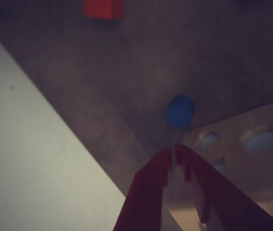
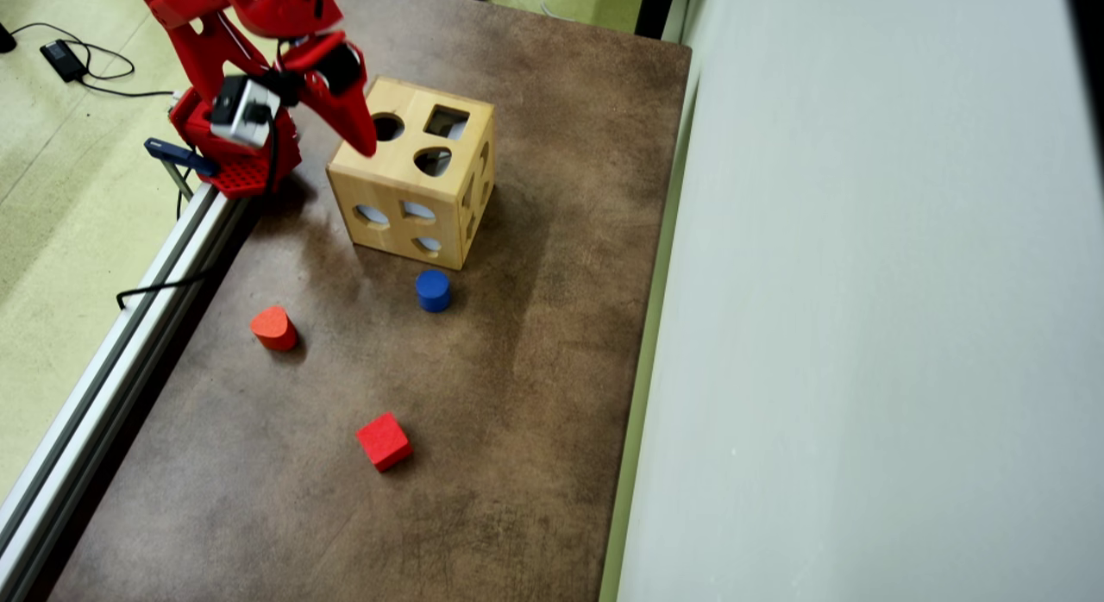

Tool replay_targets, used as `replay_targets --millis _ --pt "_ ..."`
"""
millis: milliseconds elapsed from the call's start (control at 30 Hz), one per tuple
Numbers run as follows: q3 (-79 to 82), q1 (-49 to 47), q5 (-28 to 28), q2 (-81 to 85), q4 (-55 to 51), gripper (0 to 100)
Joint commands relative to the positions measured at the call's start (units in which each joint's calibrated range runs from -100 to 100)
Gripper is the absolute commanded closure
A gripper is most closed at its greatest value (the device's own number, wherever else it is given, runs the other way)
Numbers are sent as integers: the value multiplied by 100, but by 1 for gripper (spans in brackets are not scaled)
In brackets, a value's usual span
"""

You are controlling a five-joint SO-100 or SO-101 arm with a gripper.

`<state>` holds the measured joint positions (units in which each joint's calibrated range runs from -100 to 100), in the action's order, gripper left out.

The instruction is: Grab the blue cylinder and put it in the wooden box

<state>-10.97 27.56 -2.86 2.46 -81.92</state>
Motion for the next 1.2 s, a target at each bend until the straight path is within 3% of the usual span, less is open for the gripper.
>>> replay_targets --millis 0,233,700,1167 --pt "-370 193 -34 -938 605 98" --pt "-370 -96 -244 -2008 1401 98" --pt "-379 -1367 -332 -2764 1449 98" --pt "-379 -1374 -332 -3036 1441 98"
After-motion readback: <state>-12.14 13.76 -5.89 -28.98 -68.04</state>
